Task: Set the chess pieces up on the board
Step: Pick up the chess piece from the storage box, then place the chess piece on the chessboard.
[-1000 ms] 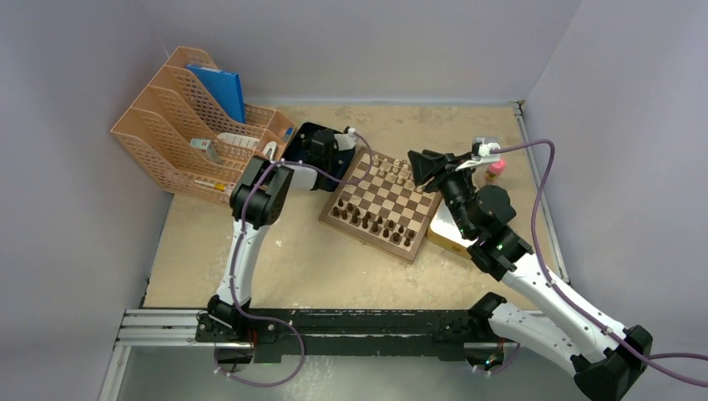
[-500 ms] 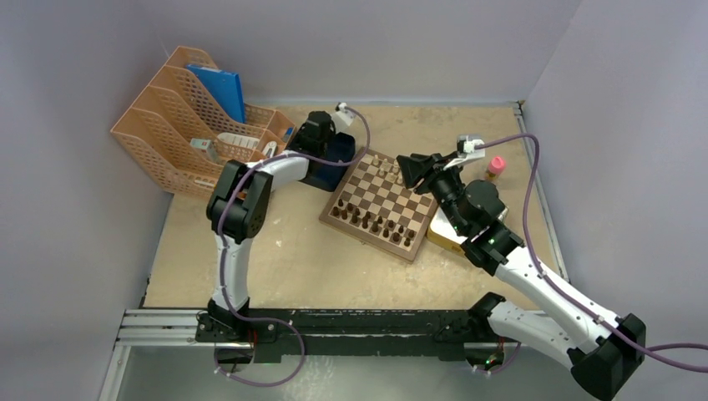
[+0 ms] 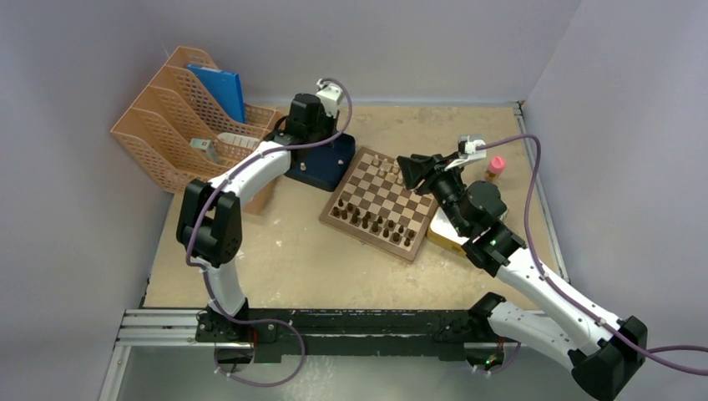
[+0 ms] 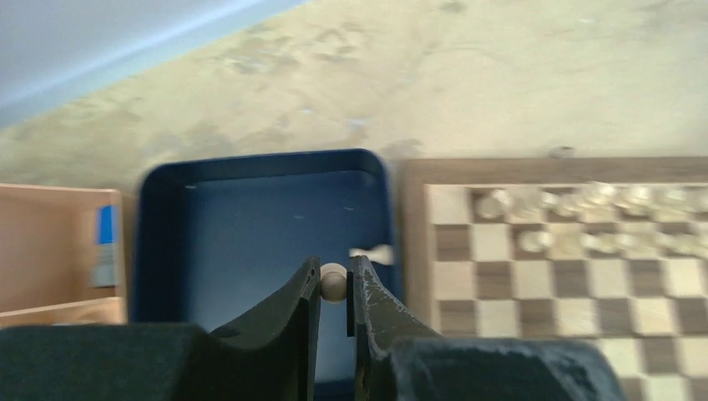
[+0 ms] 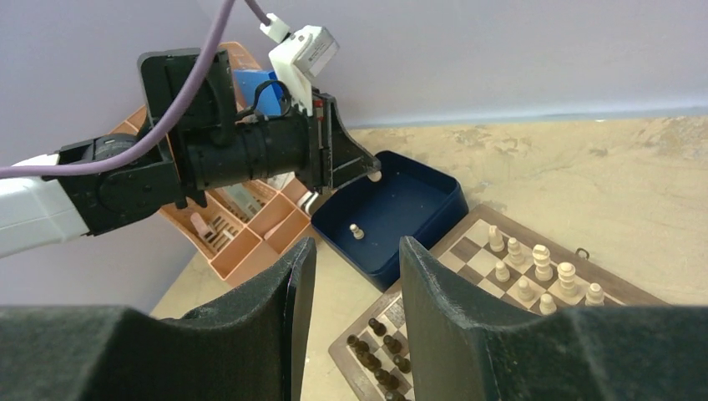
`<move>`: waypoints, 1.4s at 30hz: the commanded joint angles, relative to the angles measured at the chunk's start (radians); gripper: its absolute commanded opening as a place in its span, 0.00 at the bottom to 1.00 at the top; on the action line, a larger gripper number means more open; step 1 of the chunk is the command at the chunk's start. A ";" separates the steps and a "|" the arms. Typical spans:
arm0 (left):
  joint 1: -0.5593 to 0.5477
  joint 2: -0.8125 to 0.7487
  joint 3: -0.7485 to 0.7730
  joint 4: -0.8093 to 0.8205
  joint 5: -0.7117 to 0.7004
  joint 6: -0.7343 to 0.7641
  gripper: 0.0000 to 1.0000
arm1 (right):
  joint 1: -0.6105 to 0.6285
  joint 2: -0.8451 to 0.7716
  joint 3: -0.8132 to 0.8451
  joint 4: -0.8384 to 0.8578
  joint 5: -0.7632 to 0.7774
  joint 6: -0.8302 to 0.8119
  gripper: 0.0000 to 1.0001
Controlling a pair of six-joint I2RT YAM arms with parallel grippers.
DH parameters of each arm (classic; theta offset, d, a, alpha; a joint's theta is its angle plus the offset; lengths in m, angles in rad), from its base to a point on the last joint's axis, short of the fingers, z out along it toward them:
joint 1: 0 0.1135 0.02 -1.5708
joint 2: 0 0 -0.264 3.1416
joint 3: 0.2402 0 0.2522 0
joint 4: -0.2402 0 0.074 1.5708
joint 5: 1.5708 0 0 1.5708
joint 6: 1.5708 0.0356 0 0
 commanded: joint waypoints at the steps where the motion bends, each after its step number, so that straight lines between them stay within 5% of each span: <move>1: -0.004 -0.061 -0.050 0.011 0.261 -0.216 0.02 | 0.002 -0.023 0.018 0.042 0.013 0.001 0.44; 10: -0.077 0.004 -0.100 0.235 0.285 -0.226 0.00 | 0.002 -0.005 0.025 0.037 0.015 -0.002 0.45; 42: -0.167 0.187 -0.197 0.510 0.230 -0.101 0.00 | 0.002 0.002 0.022 0.042 0.029 -0.011 0.45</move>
